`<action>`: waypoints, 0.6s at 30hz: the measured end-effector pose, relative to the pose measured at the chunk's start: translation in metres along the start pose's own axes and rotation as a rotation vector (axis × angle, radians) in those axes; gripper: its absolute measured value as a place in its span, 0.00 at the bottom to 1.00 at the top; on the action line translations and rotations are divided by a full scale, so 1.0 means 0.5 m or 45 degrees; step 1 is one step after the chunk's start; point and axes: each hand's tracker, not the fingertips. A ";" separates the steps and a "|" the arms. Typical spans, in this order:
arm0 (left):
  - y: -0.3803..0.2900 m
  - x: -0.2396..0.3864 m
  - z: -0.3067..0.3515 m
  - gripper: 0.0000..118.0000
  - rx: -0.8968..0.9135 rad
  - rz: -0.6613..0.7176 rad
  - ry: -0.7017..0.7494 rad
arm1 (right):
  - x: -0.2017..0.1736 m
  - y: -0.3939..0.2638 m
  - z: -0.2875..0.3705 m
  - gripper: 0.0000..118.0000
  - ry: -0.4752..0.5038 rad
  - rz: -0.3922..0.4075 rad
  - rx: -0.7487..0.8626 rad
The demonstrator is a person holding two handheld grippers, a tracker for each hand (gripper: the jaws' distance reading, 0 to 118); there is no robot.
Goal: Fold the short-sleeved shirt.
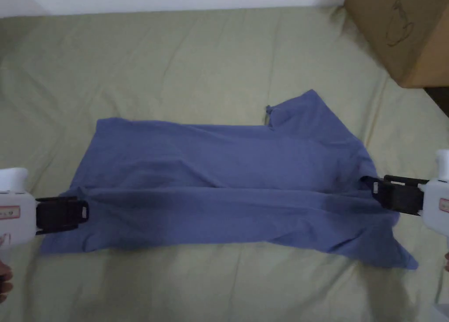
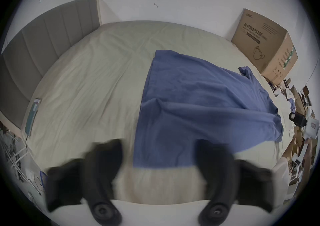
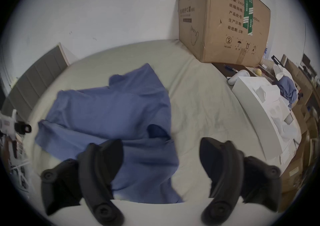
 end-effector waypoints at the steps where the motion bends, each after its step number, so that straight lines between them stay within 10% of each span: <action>1: -0.017 -0.003 0.015 0.19 0.012 -0.015 0.000 | -0.007 -0.009 0.018 0.28 0.004 -0.014 -0.006; 4: -0.062 -0.008 0.039 0.00 0.035 -0.008 0.040 | -0.031 -0.048 0.057 0.02 0.043 -0.051 0.016; 10: -0.117 -0.026 0.029 0.01 0.018 0.060 0.009 | -0.051 -0.117 0.074 0.00 0.114 -0.120 -0.038; 11: -0.111 -0.025 0.019 0.12 0.003 0.055 0.016 | -0.052 -0.125 0.071 0.00 0.114 -0.116 -0.056; 13: -0.097 -0.031 -0.001 0.69 0.001 0.058 0.015 | -0.050 -0.136 0.067 0.00 0.098 -0.121 -0.073; 18: -0.055 -0.041 -0.085 0.79 -0.055 0.069 0.039 | -0.035 -0.145 0.074 0.00 0.097 -0.164 -0.080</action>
